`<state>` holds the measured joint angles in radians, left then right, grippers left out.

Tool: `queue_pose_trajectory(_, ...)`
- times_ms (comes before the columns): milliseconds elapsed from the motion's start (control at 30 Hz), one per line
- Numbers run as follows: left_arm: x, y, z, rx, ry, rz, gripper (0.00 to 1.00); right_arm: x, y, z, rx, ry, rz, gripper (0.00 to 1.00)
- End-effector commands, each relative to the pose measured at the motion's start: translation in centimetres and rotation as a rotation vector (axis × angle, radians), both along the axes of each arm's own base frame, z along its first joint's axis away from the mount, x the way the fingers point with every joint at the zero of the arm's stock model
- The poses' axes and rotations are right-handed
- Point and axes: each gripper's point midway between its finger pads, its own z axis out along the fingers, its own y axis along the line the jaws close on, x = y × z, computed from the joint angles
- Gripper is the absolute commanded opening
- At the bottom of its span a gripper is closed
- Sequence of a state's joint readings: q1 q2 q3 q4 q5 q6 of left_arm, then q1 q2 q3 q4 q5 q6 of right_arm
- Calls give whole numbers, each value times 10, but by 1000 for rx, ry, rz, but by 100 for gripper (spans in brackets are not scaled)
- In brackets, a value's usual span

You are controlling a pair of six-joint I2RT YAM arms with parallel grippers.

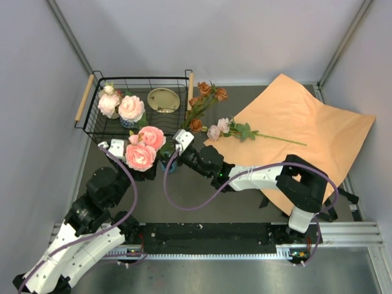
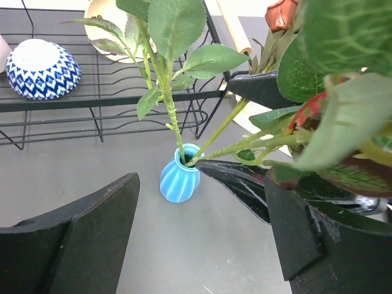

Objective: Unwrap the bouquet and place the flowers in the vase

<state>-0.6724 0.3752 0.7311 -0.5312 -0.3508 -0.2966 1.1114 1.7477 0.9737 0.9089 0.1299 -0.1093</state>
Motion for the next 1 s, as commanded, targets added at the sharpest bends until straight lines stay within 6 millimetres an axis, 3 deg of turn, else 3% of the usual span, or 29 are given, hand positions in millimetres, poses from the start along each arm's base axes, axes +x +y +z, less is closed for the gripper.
queue_pose_trajectory(0, 1, -5, 18, -41, -46, -23, 88, 3, 2, 18, 4, -3, 0, 99)
queue_pose_trajectory(233, 2, -11, 20, -33, -39, -45, 88, 5, 15, 3, -50, 67, 19, 99)
queue_pose_trajectory(600, 4, -5, 20, -35, -34, -7, 86, -11, 0, -29, -174, 140, 61, 99)
queue_pose_trajectory(967, 1, -3, 11, -34, -13, -5, 87, -31, -21, -24, -218, 182, 98, 99)
